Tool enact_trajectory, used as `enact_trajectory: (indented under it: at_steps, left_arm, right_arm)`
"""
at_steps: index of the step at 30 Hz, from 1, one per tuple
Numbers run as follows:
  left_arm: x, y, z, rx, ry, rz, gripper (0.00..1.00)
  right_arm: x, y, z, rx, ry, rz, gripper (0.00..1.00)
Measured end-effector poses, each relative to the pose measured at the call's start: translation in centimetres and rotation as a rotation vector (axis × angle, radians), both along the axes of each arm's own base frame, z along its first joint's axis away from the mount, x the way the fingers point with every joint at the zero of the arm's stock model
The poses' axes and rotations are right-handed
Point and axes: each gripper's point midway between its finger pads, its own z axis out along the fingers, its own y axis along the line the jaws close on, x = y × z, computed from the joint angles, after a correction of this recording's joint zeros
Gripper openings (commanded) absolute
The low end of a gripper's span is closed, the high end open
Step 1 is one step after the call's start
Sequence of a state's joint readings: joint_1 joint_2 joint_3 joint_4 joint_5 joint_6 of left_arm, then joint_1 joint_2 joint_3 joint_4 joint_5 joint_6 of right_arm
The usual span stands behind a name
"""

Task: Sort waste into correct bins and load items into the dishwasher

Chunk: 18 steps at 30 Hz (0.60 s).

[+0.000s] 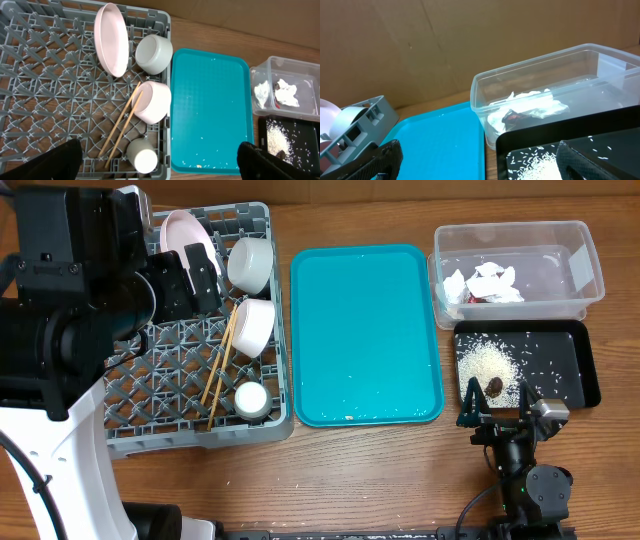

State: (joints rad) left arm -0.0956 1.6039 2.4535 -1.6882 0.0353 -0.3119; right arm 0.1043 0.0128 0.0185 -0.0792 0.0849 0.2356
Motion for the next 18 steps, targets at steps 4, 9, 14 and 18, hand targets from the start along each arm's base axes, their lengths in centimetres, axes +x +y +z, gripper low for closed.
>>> enact_trajectory:
  at_steps: [4,9,14,18]
  left_arm:
    - [0.0,0.0,0.0,0.000,0.000,0.000,1.00]
    - [0.0,0.0,0.0,0.000,0.000,0.000,1.00]
    - [0.1,0.3,0.1,0.012,-0.006,0.011,1.00]
    - [0.8,0.5,1.2,0.016,-0.074,0.023,1.00]
  right_arm:
    - [0.0,0.0,0.0,0.000,0.000,0.000,1.00]
    - [0.0,0.0,0.0,0.000,0.000,0.000,1.00]
    - [0.0,0.0,0.0,0.000,0.000,0.000,1.00]
    - [0.0,0.0,0.0,0.000,0.000,0.000,1.00]
